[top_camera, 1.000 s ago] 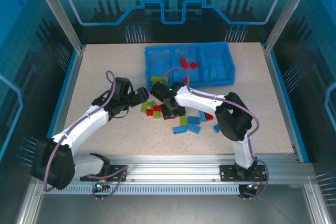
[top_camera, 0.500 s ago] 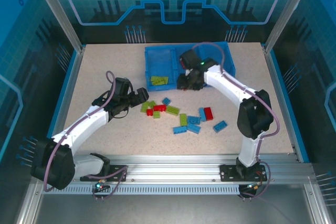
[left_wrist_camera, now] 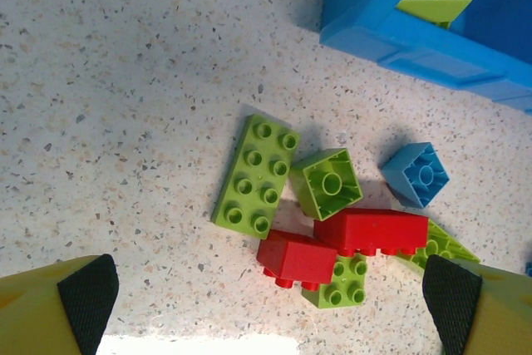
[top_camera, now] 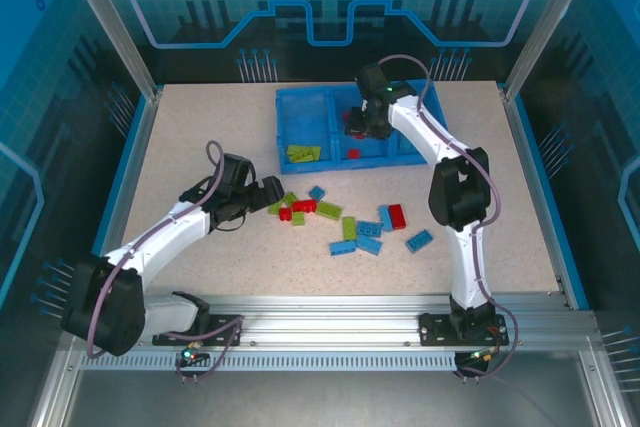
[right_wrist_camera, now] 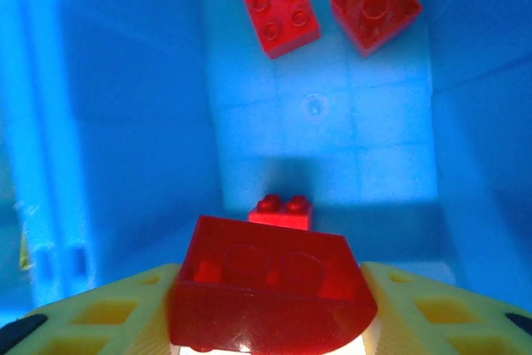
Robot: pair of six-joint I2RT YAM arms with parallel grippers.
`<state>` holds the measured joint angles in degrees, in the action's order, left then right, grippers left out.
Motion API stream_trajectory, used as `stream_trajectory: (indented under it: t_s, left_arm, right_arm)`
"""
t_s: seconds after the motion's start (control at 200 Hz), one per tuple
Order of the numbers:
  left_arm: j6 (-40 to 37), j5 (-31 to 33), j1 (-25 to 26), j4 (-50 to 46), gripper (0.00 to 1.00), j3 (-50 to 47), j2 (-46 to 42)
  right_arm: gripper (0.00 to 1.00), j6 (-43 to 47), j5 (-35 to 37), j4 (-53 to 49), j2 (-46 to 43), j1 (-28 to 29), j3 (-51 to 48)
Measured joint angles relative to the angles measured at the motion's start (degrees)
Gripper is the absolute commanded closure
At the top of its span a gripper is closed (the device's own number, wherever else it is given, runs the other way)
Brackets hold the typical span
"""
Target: Sort the legos into containers by color
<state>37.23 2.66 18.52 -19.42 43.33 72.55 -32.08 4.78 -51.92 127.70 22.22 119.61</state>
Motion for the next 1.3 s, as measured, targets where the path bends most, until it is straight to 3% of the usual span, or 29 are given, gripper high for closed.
stream_trajectory:
  t_s: [0.135, 0.415, 0.605, 0.875, 1.065, 1.301]
  left_arm:
    - [-0.02, -1.01, 0.00, 0.07, 0.01, 0.00, 2.51]
    - [0.00, -2.51, 2.36, 0.26, 0.01, 0.02, 7.13]
    - [0.20, -2.51, 3.41, 0.37, 0.01, 0.02, 7.23]
    - [0.37, -1.86, 3.39, 0.17, 0.01, 0.02, 7.15]
    - [0.55, -0.85, 2.89, -0.22, 0.01, -0.44, 5.29]
    - [1.49, -0.31, 1.55, -1.25, 0.01, -2.23, 3.13]
  right_arm:
    - [0.32, 0.07, 0.35, -1.81, 3.65, -0.26, 4.33]
    - [0.26, 0.22, 0.11, -2.93, 4.28, -0.13, 5.38]
    - [0.26, 5.16, 0.55, 0.57, -2.99, 1.86, -6.45]
    - [0.26, 23.19, -2.34, 11.50, -21.14, 10.80, -30.58]
    - [0.26, 33.20, -5.29, 12.61, -21.57, 14.88, -37.35]
    - [0.25, 38.73, -6.93, 12.57, -20.24, 17.99, -39.91]
